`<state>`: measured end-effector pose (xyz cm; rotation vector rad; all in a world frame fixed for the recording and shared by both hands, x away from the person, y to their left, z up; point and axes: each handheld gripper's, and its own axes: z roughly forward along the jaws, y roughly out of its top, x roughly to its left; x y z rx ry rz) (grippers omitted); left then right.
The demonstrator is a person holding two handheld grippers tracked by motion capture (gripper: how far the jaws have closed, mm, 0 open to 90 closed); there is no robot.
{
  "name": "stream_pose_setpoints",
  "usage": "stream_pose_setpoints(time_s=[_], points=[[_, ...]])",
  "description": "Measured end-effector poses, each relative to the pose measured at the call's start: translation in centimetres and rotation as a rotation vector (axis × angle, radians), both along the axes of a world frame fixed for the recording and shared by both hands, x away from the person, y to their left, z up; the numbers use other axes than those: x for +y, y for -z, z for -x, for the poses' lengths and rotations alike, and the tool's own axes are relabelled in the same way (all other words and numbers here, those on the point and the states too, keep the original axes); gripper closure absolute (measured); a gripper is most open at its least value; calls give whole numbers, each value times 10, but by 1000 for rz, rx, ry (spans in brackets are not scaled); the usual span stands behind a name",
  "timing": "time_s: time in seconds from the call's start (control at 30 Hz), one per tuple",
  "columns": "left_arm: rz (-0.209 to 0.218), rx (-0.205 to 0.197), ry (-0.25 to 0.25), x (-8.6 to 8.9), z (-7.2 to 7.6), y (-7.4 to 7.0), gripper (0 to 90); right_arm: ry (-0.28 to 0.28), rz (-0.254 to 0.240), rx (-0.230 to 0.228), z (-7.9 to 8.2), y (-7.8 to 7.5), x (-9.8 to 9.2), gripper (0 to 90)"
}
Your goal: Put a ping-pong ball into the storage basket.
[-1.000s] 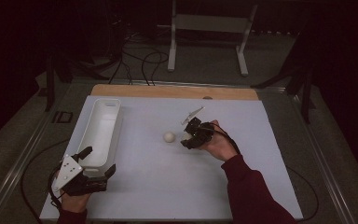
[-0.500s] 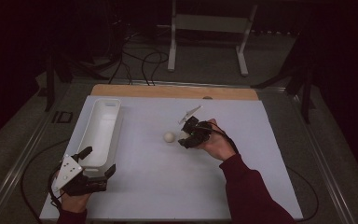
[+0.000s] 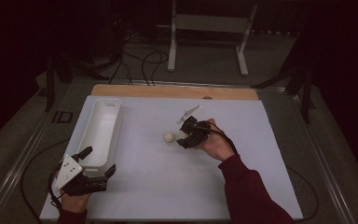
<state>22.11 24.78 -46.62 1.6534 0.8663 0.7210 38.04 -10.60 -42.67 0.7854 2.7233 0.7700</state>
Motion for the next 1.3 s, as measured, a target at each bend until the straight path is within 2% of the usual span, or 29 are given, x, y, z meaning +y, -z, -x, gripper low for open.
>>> stream_pose_setpoints(time_s=[1.3], points=[[1,0,-1,0,0,0,0,-29,-21,-25,2,-16,16,504]])
